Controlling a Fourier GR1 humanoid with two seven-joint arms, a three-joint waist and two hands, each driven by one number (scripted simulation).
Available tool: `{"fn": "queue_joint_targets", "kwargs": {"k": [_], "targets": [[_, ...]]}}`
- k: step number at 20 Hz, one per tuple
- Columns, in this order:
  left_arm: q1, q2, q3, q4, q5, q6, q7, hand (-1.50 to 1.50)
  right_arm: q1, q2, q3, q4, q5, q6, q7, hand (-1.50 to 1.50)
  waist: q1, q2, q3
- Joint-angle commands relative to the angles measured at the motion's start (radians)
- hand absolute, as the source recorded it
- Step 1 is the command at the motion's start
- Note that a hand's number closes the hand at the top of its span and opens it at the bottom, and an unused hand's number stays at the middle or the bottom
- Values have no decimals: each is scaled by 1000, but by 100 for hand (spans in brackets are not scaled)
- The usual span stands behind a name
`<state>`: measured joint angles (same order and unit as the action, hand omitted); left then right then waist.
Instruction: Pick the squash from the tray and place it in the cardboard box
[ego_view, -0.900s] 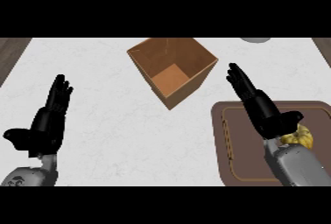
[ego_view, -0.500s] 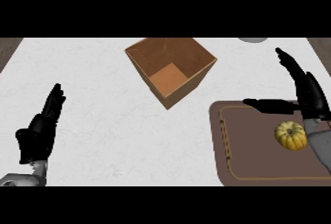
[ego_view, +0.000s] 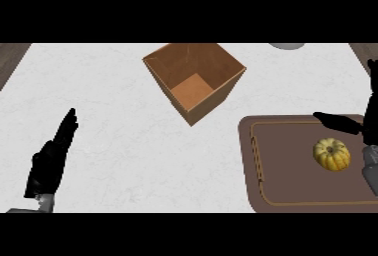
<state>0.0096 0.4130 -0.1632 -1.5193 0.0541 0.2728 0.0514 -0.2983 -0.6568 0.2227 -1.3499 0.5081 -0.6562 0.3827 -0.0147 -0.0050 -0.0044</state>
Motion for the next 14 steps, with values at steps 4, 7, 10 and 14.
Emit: {"fn": "queue_joint_targets", "kwargs": {"k": [4,7,10,14], "targets": [[-7,12,1,-21,-8,-6,48,0,-15,-178,120,-68,194,357,341,-150,3,-5,-4],[8,22,18,-2,9,-27,14,0,3,-198,169,-144,132,578,465,-150,-3,-8,-5],[-11,-15,-27,-24,-36,13,40,0,-46,-195,200,-179,56,800,599,-150,8,-5,-4],[-2,-5,-17,-24,-25,-9,27,0,-108,-128,226,-219,-35,1016,826,-150,25,-1,-1]]}}
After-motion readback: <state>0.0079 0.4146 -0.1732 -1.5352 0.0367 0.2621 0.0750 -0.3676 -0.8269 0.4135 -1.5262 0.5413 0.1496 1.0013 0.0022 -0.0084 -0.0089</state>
